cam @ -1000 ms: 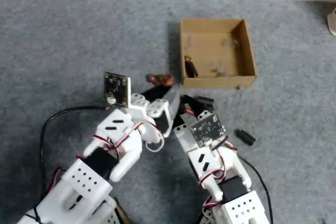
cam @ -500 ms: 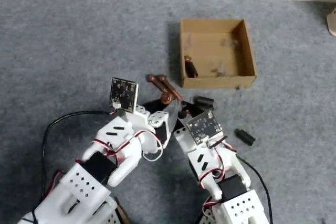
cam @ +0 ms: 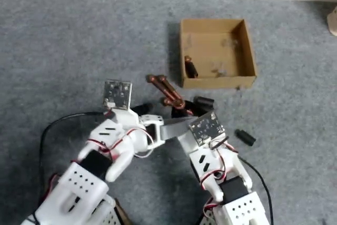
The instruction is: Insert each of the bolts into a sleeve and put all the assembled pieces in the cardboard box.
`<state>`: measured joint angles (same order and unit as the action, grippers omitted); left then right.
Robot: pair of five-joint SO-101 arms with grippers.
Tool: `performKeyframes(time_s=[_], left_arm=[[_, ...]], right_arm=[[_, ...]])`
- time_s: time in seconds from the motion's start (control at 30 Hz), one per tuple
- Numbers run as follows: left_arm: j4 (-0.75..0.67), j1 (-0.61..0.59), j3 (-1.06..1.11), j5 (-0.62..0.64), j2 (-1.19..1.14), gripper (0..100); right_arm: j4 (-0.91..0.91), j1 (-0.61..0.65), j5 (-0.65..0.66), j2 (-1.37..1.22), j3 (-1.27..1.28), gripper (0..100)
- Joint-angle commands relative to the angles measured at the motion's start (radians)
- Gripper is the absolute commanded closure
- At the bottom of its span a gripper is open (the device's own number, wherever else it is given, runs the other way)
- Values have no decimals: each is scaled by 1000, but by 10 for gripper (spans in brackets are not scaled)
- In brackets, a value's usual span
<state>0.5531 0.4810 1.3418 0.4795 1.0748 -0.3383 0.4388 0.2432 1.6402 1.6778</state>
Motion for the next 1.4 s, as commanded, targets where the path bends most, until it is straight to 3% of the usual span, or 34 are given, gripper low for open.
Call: performKeyframes(time_s=[0.0,0.17,0.3,0.53,0.9,1.37], left_arm=[[107,-64,7,-12,-1,319],[138,-302,15,-12,-2,319],[138,-400,18,-12,-7,319],[133,-417,62,-14,-2,319],[132,-417,84,-18,-10,319],[132,-415,87,-20,-7,319]], right_arm=[[5,-35,-2,18,120,993],[-8,-130,-5,13,116,993],[-143,-147,-48,13,35,993],[-185,-153,-46,-131,-111,993],[-82,-282,-46,-777,-647,993],[-82,-289,-51,-1397,-1271,993]])
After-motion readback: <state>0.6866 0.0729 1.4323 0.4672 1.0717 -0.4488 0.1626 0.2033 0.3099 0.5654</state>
